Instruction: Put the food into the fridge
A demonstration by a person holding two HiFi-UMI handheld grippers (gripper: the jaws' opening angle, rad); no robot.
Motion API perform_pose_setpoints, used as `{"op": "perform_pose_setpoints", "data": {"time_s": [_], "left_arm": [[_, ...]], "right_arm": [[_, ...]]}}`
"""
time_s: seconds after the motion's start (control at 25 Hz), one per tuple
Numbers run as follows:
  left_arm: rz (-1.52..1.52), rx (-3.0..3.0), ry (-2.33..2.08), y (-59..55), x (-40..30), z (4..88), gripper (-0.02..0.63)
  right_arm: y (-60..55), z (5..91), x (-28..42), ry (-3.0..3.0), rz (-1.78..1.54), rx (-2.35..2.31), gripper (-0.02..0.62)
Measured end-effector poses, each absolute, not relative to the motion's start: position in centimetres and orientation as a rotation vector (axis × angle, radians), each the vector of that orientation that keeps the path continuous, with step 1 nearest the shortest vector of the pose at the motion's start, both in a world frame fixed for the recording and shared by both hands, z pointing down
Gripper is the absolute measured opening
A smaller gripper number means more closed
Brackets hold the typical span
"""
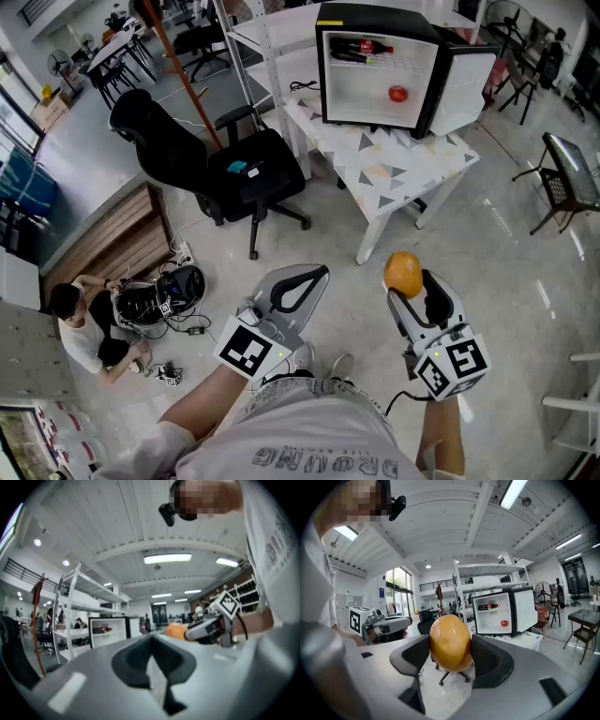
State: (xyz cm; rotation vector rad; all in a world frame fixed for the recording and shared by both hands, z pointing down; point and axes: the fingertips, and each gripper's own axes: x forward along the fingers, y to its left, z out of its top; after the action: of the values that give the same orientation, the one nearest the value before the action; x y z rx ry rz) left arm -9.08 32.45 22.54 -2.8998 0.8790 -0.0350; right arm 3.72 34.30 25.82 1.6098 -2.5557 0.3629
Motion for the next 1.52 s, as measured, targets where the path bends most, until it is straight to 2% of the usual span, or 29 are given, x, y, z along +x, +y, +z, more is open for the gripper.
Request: {"op": "perform_pose_setpoints", "data": {"time_s": [0.6,1.52], "left_arm": [[-0.050,-2.900,0.896,31.8,-8.3,22.7,0.009],[-0.083,-2.886,0.963,34.5,-3.4,24.2,0.008]], "right_arm": [[33.5,25.6,5.2,-2.572,0.391,1.672,0.273],[35.4,27.1,10.1,-2.632,0.427,1.589,0.273]]}}
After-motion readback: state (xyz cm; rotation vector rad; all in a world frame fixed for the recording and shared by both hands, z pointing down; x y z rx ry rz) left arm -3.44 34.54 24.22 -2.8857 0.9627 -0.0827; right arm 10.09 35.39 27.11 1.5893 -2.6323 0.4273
